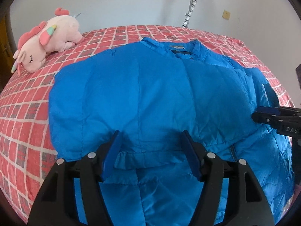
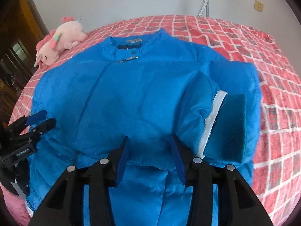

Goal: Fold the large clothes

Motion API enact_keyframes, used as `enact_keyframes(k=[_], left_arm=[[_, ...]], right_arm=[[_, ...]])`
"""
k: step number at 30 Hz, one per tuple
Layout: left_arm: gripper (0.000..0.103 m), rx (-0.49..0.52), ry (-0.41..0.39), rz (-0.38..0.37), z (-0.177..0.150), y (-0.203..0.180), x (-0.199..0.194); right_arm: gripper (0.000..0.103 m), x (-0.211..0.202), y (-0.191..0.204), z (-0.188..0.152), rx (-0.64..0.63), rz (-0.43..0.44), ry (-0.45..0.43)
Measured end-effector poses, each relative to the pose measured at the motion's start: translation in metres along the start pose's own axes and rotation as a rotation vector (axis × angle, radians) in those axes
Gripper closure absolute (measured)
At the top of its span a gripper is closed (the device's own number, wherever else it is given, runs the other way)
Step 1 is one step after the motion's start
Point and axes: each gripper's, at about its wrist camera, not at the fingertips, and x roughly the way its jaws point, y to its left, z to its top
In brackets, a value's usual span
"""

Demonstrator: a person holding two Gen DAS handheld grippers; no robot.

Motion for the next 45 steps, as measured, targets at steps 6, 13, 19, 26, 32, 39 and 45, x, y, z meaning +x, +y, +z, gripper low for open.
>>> enact_keyframes(k=[6, 13, 19, 26, 32, 39, 45], left_arm=[[0.039, 0.007, 0.004, 0.002, -0.001, -0.001, -0.004], [0.032, 0.0, -0.094, 0.026, -0.016, 0.005, -0.085], [0.031, -0.076, -0.115, 0.083, -0.083, 0.033, -0.146], [0.028, -0.115, -0.063, 0.179, -0.172, 0.053, -0.19], [0.026, -0.172, -0.025, 0.12, -0.226, 0.053, -0.21], [0.025, -0.25, 0.012, 0.022, -0.254, 0.056, -0.199], [0.025, -0.265, 0.007, -0.034, -0.252, 0.053, -0.188]], right_arm=[[0.058, -0.005, -0.003, -0.001, 0.017, 0.025, -0.021], [0.052, -0.082, -0.01, -0.041, 0.028, 0.062, -0.16], [0.051, -0.128, -0.029, -0.122, 0.037, 0.041, -0.19], [0.05, -0.16, -0.05, -0.225, 0.093, 0.045, -0.147], [0.047, -0.171, -0.054, -0.282, 0.142, 0.11, -0.12], [0.047, -0.16, -0.053, -0.306, 0.179, 0.175, -0.08], [0.047, -0.153, -0.056, -0.303, 0.219, 0.237, -0.083]])
